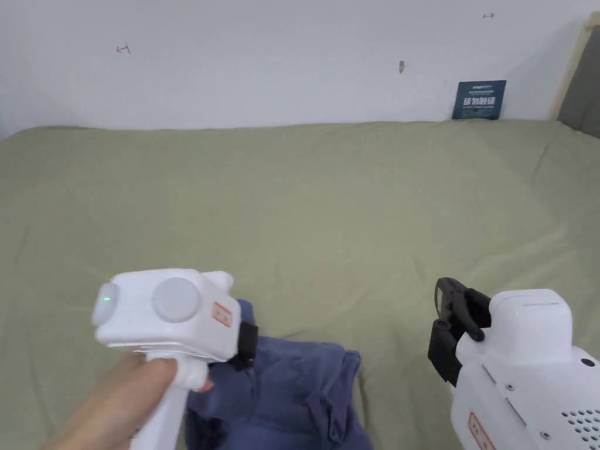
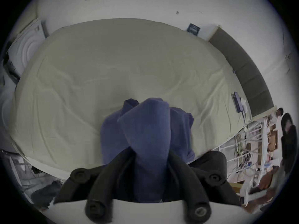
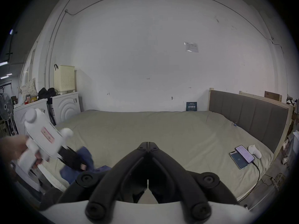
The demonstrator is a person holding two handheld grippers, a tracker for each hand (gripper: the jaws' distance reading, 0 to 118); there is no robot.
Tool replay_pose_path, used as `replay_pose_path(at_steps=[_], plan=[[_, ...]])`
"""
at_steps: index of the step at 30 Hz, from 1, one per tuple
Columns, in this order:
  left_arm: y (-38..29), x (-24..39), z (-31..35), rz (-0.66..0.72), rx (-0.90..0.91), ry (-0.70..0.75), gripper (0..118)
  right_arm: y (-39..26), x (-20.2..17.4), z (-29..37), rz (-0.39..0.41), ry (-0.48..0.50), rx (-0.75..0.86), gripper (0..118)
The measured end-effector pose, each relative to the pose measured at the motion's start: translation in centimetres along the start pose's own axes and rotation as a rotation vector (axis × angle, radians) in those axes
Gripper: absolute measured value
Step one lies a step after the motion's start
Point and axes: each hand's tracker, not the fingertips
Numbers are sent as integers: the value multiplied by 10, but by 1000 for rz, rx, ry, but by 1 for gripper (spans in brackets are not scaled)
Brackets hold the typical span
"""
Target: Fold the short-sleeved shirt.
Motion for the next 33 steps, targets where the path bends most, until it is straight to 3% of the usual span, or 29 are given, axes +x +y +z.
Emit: replay_pose_path(at_steps=[1, 2, 3, 5, 9, 11, 12, 13, 14, 20, 23, 26, 27, 28, 29, 33], plan=[[-2, 17, -11, -25, -15, -7, 72, -1, 2, 1, -2, -3, -4, 0], [-2, 29, -21, -49, -18, -57, 72, -1, 4, 1, -2, -7, -8, 0], [-2, 42, -35, -67, -23, -146, 82, -2, 7, 1, -4, -16, -13, 0], [-7, 66, -53, -73, 11, -228, 117, -4, 13, 0, -17, -24, -26, 0], [-10, 69, -53, -57, -5, -258, 118, -5, 21, 1, -25, -48, -43, 0], [-12, 51, -41, -39, 28, -304, 105, -7, 23, 1, -22, -57, -41, 0], [-14, 37, -33, 1, 56, -312, 86, -8, 25, -1, -26, -61, -42, 0], [-16, 25, -24, 35, 78, -339, 34, -9, 25, -3, -37, -61, -45, 0], [-18, 14, -22, 42, 90, -368, 0, -10, 26, -6, -43, -59, -48, 0], [-26, -14, -38, 137, 18, -432, 0, -10, 13, -14, -51, -48, -73, 0], [-43, -13, -88, 156, -91, -564, 0, -15, 11, -20, -39, -44, -91, 0], [-63, -2, -146, 125, -134, -524, 0, -22, 11, -24, -54, -21, -134, 0], [-65, -3, -154, 136, -123, -586, 0, -26, 13, -26, -71, 1, -162, 0], [-62, -4, -150, 188, -118, -671, 0, -30, 15, -27, -92, 33, -191, 0], [-62, -7, -145, 203, -126, -635, 0, -34, 16, -29, -108, 63, -215, 0], [-46, -26, -87, 54, -42, -597, 0, -50, 15, -53, -226, 197, -333, 0]])
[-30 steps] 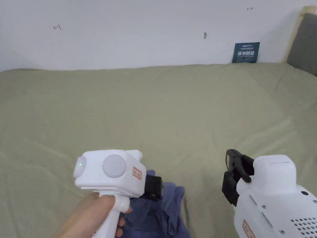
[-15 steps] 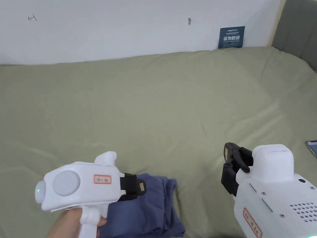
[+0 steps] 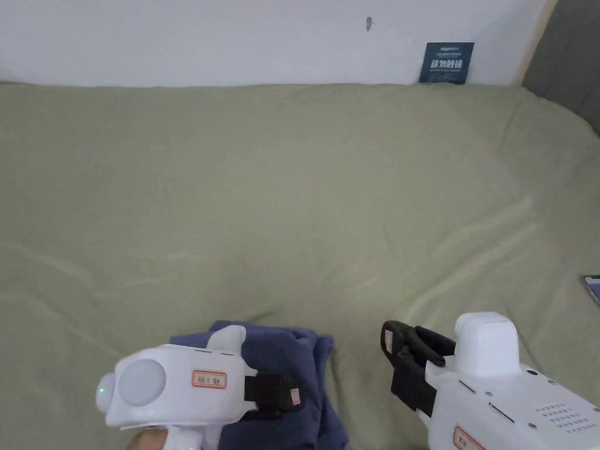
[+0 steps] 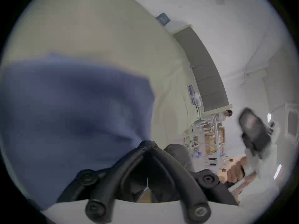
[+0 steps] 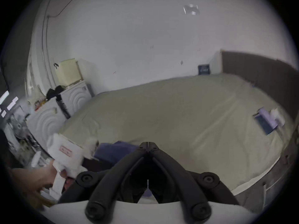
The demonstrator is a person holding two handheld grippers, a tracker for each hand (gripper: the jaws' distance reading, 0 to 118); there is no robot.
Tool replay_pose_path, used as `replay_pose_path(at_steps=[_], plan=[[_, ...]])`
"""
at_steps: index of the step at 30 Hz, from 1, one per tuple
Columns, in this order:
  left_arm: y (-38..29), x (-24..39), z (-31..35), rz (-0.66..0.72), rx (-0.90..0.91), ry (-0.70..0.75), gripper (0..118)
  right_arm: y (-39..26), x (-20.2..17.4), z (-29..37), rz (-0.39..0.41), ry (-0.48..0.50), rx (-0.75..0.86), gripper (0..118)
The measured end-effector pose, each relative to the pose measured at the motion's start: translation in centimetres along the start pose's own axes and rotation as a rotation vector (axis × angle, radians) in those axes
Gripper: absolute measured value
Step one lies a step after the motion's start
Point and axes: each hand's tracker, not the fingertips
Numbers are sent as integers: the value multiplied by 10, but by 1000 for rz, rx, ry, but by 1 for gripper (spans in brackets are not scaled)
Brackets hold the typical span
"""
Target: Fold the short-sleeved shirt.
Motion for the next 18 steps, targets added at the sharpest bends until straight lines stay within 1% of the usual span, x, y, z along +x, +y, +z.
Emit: replay_pose_path(at_steps=[2, 4, 6, 7, 8, 9, 10, 11, 12, 13, 14, 15, 16, 17, 18], plan=[[4, -3, 39, -10, 58, 37, 0, -3, 6, -21, -61, 131, -84, 0], [6, -15, 80, -4, 116, 110, 0, -8, 3, -57, -110, 236, -184, 0], [4, -32, 111, 21, 164, 142, 0, -19, 7, -95, -161, 367, -283, 0], [3, -44, 123, 49, 174, 139, 0, -26, 11, -117, -192, 422, -337, 0], [4, -54, 129, 67, 182, 144, 0, -31, 14, -133, -228, 449, -370, 0], [3, -65, 135, 85, 194, 168, 0, -38, 21, -152, -282, 487, -423, 0], [2, -76, 139, 97, 192, 191, 0, -48, 28, -168, -358, 553, -485, 0], [1, -87, 142, 109, 186, 203, 0, -59, 39, -184, -407, 608, -497, 0], [1, -92, 139, 126, 181, 211, 0, -69, 53, -200, -481, 670, -557, 0], [0, -101, 138, 143, 171, 215, 0, -81, 67, -211, -514, 635, -612, 0], [-1, -108, 137, 154, 173, 206, 0, -92, 82, -222, -559, 632, -643, 0], [-2, -114, 135, 176, 170, 177, 0, -103, 101, -228, -684, 723, -640, 0], [-2, -118, 131, 197, 153, 124, 1, -107, 111, -230, -795, 796, -613, 0], [-2, -120, 127, 205, 138, 72, 11, -106, 116, -229, -825, 800, -605, 0], [-3, -123, 123, 199, 122, 16, 42, -101, 113, -225, -756, 764, -605, 0]])
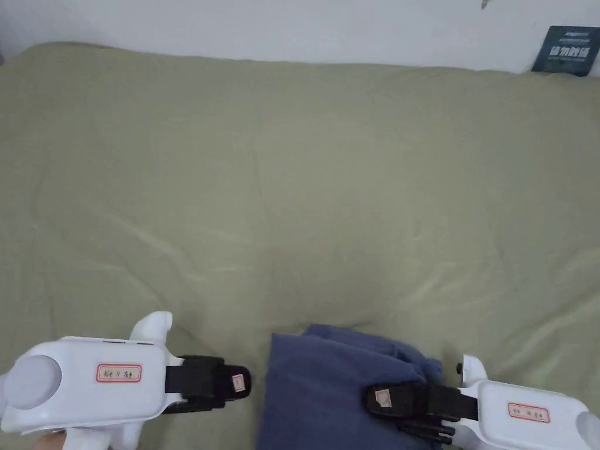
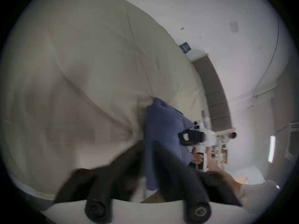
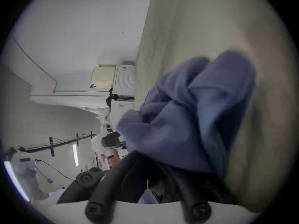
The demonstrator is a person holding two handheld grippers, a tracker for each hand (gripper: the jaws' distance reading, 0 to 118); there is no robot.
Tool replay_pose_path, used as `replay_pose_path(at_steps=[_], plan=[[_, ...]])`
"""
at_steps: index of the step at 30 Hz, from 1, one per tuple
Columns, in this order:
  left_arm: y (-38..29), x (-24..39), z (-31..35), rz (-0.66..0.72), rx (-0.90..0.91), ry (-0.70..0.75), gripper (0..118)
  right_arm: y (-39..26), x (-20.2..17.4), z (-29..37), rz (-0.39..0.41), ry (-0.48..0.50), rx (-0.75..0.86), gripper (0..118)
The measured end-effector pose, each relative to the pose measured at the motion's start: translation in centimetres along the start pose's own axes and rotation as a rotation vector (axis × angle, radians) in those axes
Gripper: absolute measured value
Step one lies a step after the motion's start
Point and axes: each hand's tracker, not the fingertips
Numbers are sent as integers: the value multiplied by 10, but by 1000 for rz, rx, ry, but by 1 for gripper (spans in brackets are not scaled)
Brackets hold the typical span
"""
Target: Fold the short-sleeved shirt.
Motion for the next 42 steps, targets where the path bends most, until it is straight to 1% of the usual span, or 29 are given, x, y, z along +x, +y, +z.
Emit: replay_pose_path(at_steps=[1, 2, 5, 6, 7, 8, 9, 10, 11, 12, 13, 14, 15, 16, 17, 19, 20, 22, 23, 26, 28, 30, 31, 33, 35, 37, 39, 41, 42], plan=[[0, -2, -7, 6, -17, -46, 100, 1, -2, -1, 24, -13, -17, 0], [4, -13, -18, 9, -44, -59, 118, 0, -2, -1, 30, -20, -28, 0], [8, -17, -42, 41, -90, -116, 118, 3, 0, 1, 8, -10, -30, 0], [9, -14, -52, 56, -93, -173, 118, 2, 1, 2, 7, -7, -28, 0], [12, -14, -60, 67, -95, -233, 115, 1, 0, 2, 7, -8, -28, 0], [15, -13, -67, 82, -110, -277, 110, 2, 0, 2, 7, -9, -26, 0], [17, -13, -74, 107, -115, -313, 101, 2, 1, 2, 7, -11, -25, 0], [6, -12, -87, 124, -138, -309, 79, 2, 1, 2, 5, -10, -25, 0], [6, -12, -93, 95, -133, -273, 79, 3, 2, 2, 1, -9, -25, 0], [7, -14, -94, 49, -119, -230, 70, 2, 2, 2, -1, -9, -25, 0], [9, -17, -95, 66, -117, -145, 46, 2, 2, 3, -4, -7, -20, 0], [6, -20, -95, 90, -123, -131, 33, 2, -1, 4, -4, -23, -17, 0], [7, -20, -90, 129, -124, -238, 33, 1, -7, 5, 15, -50, -16, 0], [9, -15, -86, 108, -124, -212, 33, -1, -13, 6, 38, -74, -5, 0], [11, -9, -79, 50, -114, -158, 33, -3, -24, 8, 83, -136, 5, 0], [14, -7, -65, 59, -118, -166, 33, -11, -51, 12, 242, -226, 30, 0], [17, -8, -55, 66, -105, -164, 33, -16, -68, 15, 294, -290, 44, 0], [29, -17, -21, 63, -81, -103, 33, -30, -100, 20, 480, -462, 158, 0], [37, -23, -1, 30, -67, -58, 33, -37, -115, 22, 550, -526, 199, 0], [60, -49, 75, 20, -4, 56, 33, -59, -153, 25, 743, -723, 389, 0], [77, -69, 124, 12, 16, 118, 33, -75, -182, 17, 850, -871, 562, 1], [91, -84, 164, 16, 19, 175, 33, -83, -200, 11, 954, -974, 653, 1], [98, -93, 180, 33, 12, 207, 33, -87, -207, 9, 990, -990, 677, 1], [112, -112, 202, 51, 1, 239, 33, -88, -226, -3, 1025, -997, 695, 1], [125, -128, 213, 71, -26, 239, 33, -89, -233, -11, 1020, -1006, 695, 1], [137, -138, 217, 43, -40, 280, 33, -82, -240, -15, 1019, -992, 687, 1], [143, -149, 217, 136, -50, 285, 33, -82, -243, -23, 1012, -991, 686, 1], [141, -150, 217, 95, -46, 298, 35, -81, -241, -20, 1052, -1017, 710, 1], [142, -157, 219, 98, -32, 296, 38, -78, -242, -22, 1049, -1019, 702, 1]])
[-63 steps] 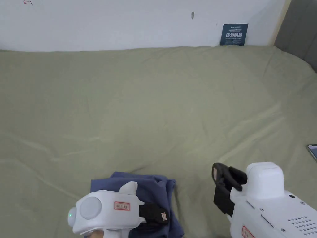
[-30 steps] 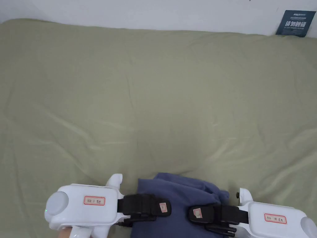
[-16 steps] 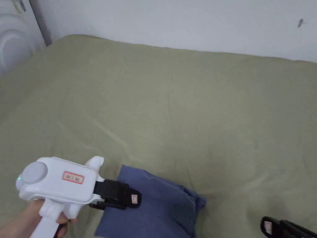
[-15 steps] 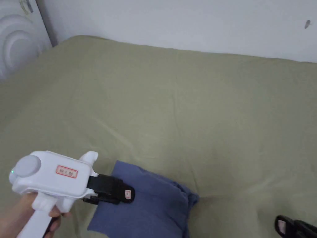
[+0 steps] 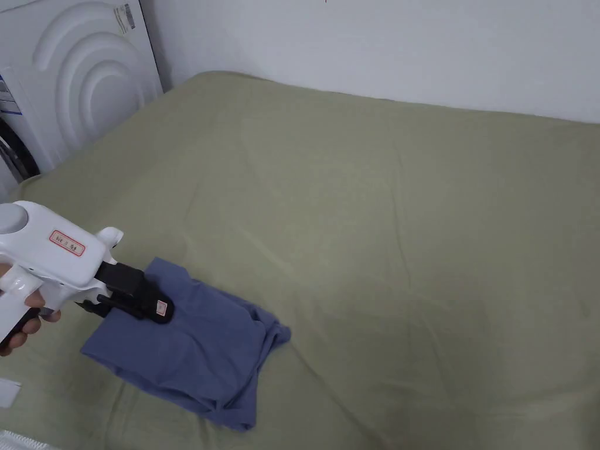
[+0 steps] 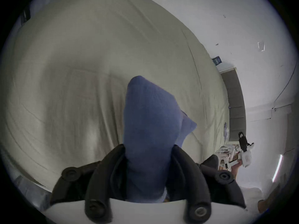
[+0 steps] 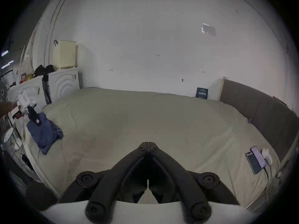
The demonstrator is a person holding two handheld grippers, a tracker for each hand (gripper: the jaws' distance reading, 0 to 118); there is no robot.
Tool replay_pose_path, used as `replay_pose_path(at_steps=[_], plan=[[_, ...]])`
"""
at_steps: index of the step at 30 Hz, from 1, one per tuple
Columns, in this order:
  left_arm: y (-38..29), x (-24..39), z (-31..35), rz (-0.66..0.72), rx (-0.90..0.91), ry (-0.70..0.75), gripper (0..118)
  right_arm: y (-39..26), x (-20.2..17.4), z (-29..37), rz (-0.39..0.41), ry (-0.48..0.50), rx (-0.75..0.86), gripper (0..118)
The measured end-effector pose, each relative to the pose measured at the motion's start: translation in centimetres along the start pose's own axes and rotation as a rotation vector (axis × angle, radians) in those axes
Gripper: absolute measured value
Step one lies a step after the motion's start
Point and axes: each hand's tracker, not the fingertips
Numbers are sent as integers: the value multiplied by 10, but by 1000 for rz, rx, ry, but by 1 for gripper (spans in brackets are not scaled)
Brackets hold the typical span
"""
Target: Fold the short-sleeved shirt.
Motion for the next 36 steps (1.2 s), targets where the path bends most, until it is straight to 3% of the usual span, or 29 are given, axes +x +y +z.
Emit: replay_pose_path(at_steps=[1, 3, 4, 10, 11, 12, 14, 16, 19, 22, 26, 30, 32, 36], plan=[[1, -3, 1, 23, 5, 16, 52, 2, 0, -2, -3, 6, -2, 1], [-1, -6, 10, 24, 79, 51, 109, 1, 11, -3, -28, 16, 12, 1], [-4, -5, 20, 46, 111, 52, 118, 5, 12, -4, -30, 25, 6, 1], [-26, 41, 60, 31, 222, 126, 117, 10, 23, 16, -41, 50, 50, 1], [-32, 54, 62, 18, 235, 128, 111, 13, 25, 21, -43, 56, 57, 1], [-40, 69, 61, -11, 280, 119, 93, 15, 28, 26, -47, 56, 67, 1], [-54, 109, 53, -64, 333, 140, 0, 19, 34, 37, -51, 56, 85, 1], [-72, 158, 32, -156, 380, 190, 0, 27, 41, 48, -53, 52, 110, 1], [-104, 239, 2, -242, 494, 148, 0, 40, 43, 65, 20, 2, 158, 1], [-139, 321, -24, -352, 655, 95, 0, 52, 52, 73, 28, 12, 189, 1], [-195, 404, -51, -520, 1027, 294, 0, 61, 56, 85, 12, -30, 216, 1], [-230, 452, -61, -528, 1154, 285, 0, 62, 59, 97, -19, -62, 231, 1], [-245, 469, -62, -597, 1253, 358, 0, 62, 61, 102, -26, -91, 255, 1], [-248, 478, -60, -626, 1192, 341, 0, 65, 63, 110, -23, -101, 277, 1]])
